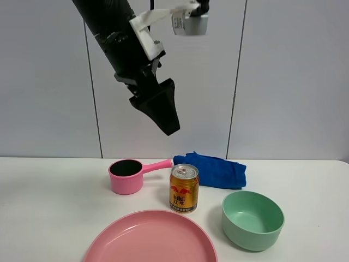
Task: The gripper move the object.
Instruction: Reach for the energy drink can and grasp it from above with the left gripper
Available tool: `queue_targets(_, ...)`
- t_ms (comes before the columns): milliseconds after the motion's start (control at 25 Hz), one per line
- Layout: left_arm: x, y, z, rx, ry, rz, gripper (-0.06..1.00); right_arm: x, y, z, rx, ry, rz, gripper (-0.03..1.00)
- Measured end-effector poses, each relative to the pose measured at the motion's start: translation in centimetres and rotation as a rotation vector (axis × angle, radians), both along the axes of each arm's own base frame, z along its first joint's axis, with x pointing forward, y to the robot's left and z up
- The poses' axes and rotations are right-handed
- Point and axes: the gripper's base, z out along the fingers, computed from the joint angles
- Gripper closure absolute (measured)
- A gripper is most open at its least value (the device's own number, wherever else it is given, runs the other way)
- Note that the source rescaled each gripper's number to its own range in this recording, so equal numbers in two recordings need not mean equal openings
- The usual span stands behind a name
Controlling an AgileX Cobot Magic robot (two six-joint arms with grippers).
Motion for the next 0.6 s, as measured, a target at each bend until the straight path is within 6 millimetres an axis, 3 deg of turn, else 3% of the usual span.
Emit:
queue_targets(240,0.6,-0.7,-0.5,-0.002,-0.058,0.002,-0.05,0.0,0.0,0.0,0.000,0.000,0.000,-0.03)
queue_targets(600,1.6,-2.6,-0.2,-0.071,-0.010,-0.041,-0.05,0.0,0.0,0.0,0.000,0.000,0.000,-0.03)
